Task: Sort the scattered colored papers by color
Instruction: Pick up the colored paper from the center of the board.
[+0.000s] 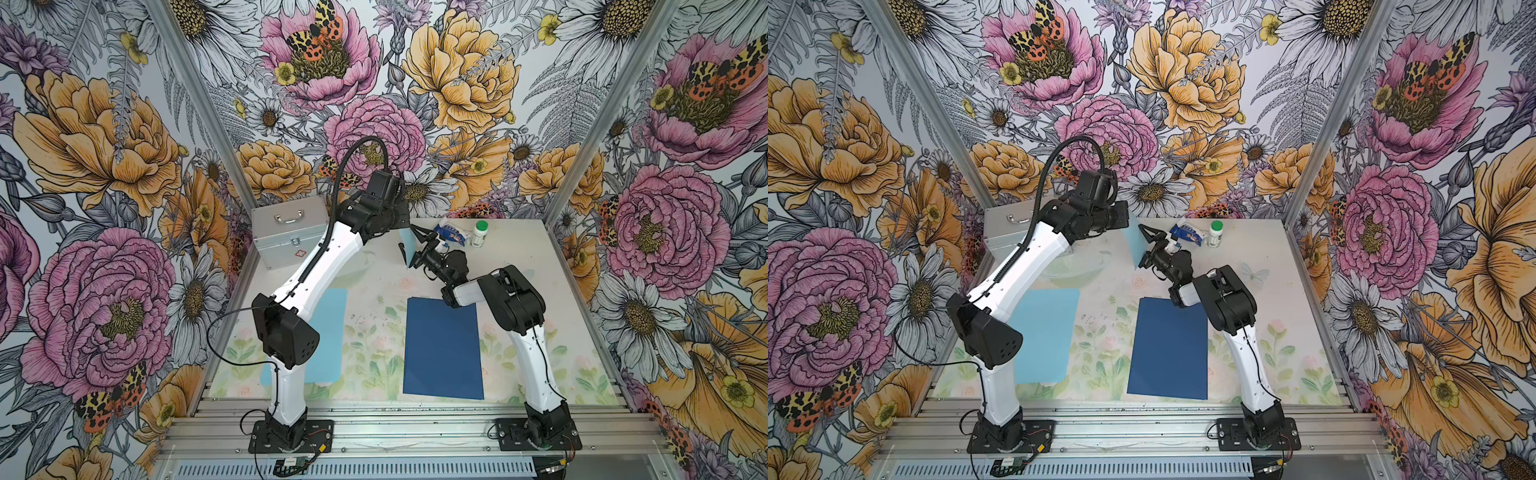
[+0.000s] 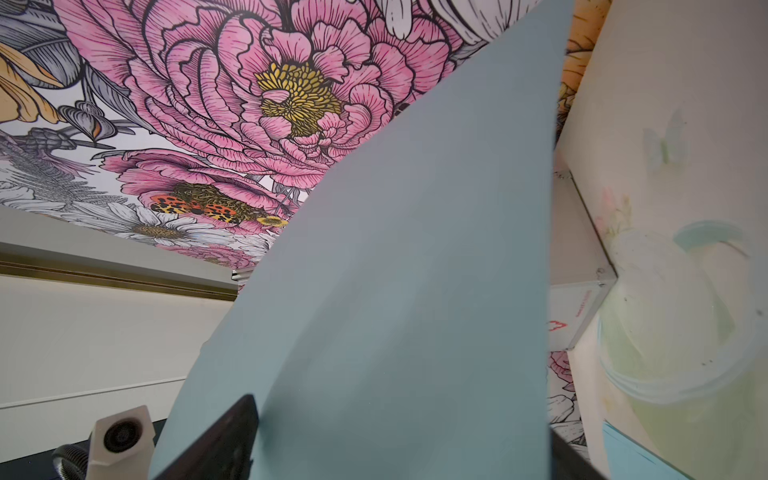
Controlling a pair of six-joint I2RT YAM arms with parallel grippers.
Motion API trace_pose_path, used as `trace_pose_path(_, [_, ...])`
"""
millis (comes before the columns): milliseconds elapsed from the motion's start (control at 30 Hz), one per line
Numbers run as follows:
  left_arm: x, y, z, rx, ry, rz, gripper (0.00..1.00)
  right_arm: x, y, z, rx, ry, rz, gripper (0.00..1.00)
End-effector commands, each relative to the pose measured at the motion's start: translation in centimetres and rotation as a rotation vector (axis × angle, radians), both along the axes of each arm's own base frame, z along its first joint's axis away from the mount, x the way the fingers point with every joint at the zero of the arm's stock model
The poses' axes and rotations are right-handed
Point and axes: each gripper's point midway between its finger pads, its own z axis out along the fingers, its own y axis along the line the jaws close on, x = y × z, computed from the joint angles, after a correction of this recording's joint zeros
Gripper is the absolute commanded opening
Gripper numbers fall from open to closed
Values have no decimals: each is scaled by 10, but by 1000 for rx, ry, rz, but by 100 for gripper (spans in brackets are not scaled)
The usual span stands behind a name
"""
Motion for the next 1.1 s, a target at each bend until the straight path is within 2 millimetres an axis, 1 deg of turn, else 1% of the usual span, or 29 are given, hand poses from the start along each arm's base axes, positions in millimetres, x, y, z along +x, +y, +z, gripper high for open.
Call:
trace_pose_path(0, [-10,11,18,-35,-21,1,0,2,-8,12,37,-21,-12,83])
trace_pose_path(33, [-11,14,16,-29,-15,8,0,1,-12,12,34,-20,-16,82])
trace_pose_path(100, [-12,22,12,-24,-6,21,0,0,-19,9,23,-10,-23,76])
trace_pose_path(167, [-13,29,9,-21,4,33,0,-3,-23,3,11,3,-19,74])
trace_pose_path(233, [-12,33,1,-15,25,38,0,-5,-26,-3,-1,15,-19,71])
trace_pose_path(267, [-18,40,14,-31,3,42,0,-6,-28,-6,-6,22,-21,69])
trace_pose_path(300, [-19,42,13,-31,5,42,0,-7,-29,-8,-10,26,-20,67])
trace_pose_path(333, [-21,43,13,-33,7,42,0,-7,-30,-9,-11,29,-16,63])
trace_pose_path(467, [-24,49,6,-30,26,43,0,-7,-27,-2,-10,7,9,47])
trace_pose_path(533, [-26,51,3,-26,33,45,0,-7,-25,2,-8,-2,15,43])
trace_pose_path(600, [-27,52,1,-25,38,47,0,-6,-24,3,-6,-5,19,36])
trace_pose_path(633, [-26,53,0,-25,37,48,0,-7,-23,2,-8,-5,25,36])
trace_pose_path(700, [-25,54,1,-33,37,50,0,-9,-18,-7,-17,7,45,51])
trace_pose_path(767, [-22,51,4,-48,33,40,0,-14,-7,-20,-25,32,76,61])
trace_pose_path(833, [-19,45,5,-61,35,19,0,-20,5,-31,-31,51,101,66])
trace_pose_path(900, [-16,38,7,-69,32,2,0,-25,15,-35,-33,56,118,70])
trace_pose_path(967, [-14,34,8,-61,22,-11,0,-27,20,-37,-28,63,131,72])
trace_pose_path(1033, [-13,33,17,-49,-8,-15,0,-30,21,-41,-29,80,139,74])
trace_pose_path(1067, [-5,29,1,-29,17,-15,0,-32,21,-44,-30,89,141,74])
